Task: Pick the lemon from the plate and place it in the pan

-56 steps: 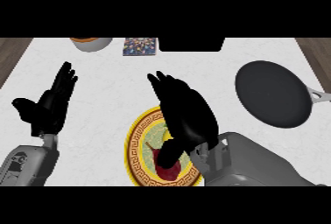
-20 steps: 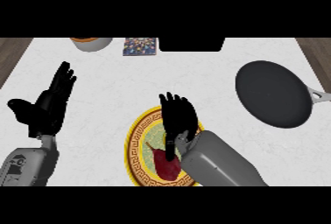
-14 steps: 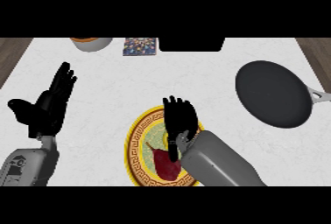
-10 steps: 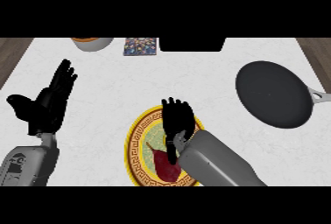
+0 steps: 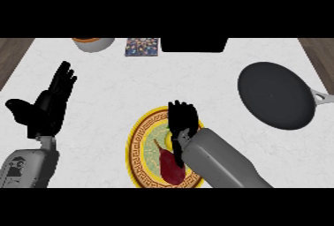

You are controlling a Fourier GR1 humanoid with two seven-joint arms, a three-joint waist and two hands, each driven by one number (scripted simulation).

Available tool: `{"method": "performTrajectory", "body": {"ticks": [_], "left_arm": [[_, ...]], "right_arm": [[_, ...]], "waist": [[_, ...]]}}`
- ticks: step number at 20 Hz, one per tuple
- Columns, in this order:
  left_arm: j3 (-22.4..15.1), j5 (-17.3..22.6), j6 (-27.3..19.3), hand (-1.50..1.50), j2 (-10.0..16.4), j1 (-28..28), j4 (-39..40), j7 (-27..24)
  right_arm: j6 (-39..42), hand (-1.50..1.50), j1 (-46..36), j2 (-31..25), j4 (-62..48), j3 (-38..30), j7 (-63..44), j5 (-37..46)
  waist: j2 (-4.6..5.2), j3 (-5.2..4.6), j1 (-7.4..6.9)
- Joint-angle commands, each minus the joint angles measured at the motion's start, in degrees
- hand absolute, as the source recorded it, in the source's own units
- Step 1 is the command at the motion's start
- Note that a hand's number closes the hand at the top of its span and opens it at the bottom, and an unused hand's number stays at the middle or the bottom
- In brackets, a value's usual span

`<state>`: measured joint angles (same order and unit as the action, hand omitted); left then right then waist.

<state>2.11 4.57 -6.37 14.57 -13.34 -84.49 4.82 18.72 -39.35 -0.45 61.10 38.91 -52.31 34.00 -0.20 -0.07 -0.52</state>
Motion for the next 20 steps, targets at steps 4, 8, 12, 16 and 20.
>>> {"method": "performTrajectory", "body": {"ticks": [4, 8, 12, 16, 20], "left_arm": [[-1.3, -2.8, -0.6, 0.0, -2.8, 2.0, 0.7, -3.8], [0.2, -1.5, -0.1, 0.0, -1.7, 2.2, -2.1, -0.5], [1.3, -1.2, 1.4, 0.0, -1.6, -1.3, 3.6, -1.5], [3.2, -0.3, 2.9, 0.0, -0.3, -0.6, 3.2, -1.8], [1.6, -2.4, 0.3, 0.0, -2.1, -0.4, 1.4, 0.3]], "right_arm": [[-4.8, -1.5, -1.7, 0.4, -9.1, 1.9, 2.7, -2.8], [-4.0, 1.5, 3.0, 0.4, -5.5, 6.2, 9.1, -1.3], [-1.7, 1.5, -3.5, 0.4, -10.5, 3.5, 10.6, -2.2], [-2.4, 1.5, 0.5, 0.4, -6.8, 5.6, 10.2, -0.1], [-1.2, 1.5, 7.6, -2.6, 8.3, 7.2, 10.6, 2.0]], "waist": [[0.38, 0.07, -0.56], [0.32, 0.09, -0.56], [0.44, 0.07, -0.28], [0.32, 0.06, 0.07], [-0.16, 0.07, 1.72]]}}
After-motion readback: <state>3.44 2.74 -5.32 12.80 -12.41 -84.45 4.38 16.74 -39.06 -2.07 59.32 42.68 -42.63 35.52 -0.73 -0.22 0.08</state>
